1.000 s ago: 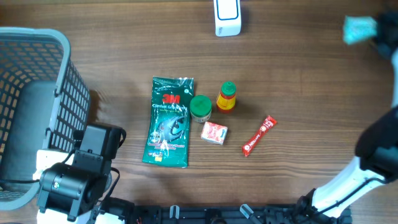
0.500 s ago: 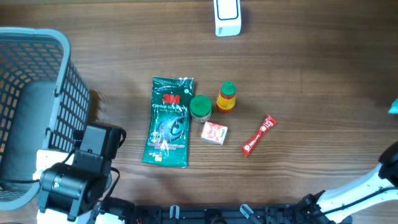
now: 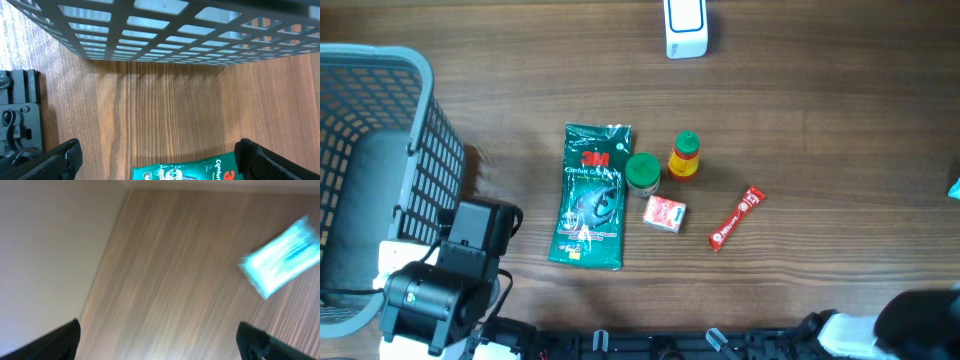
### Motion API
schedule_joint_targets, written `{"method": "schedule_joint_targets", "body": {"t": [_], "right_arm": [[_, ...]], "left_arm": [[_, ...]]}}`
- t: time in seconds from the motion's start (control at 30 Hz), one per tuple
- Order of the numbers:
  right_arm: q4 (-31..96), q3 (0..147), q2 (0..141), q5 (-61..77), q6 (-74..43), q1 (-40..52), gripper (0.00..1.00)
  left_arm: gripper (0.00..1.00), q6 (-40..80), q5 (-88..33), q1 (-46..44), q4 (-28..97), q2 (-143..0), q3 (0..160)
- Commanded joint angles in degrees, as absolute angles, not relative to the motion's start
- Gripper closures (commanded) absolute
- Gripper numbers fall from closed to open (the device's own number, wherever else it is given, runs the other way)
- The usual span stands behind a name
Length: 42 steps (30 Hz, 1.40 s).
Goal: Scan the item barcode
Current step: 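Return the right gripper to the table and grasp the Nescafe stick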
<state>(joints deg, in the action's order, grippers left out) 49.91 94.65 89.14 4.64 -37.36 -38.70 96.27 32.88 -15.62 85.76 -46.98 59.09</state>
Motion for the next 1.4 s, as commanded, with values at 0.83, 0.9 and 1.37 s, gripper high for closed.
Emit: {"method": "schedule_joint_targets", "body": {"t": [0.83,0.9,1.37], "right_arm": [[55.83,56.93,91.55,2.15,-55.55,25.54,0.61],[55.42,56.95,94.78,1.56,-55.46,25.71,0.62],[54.89,58.76,103.81,-4.71,-52.51,25.71,0.68]], "left_arm": [[0.00,96.18,33.23,-15.31,85.80,-46.87,59.13],[0.00,96.20,33.23,-15.31,85.80,-46.87,59.13],[0.00,96.18,33.23,-15.31,85.80,-46.87,59.13]]}}
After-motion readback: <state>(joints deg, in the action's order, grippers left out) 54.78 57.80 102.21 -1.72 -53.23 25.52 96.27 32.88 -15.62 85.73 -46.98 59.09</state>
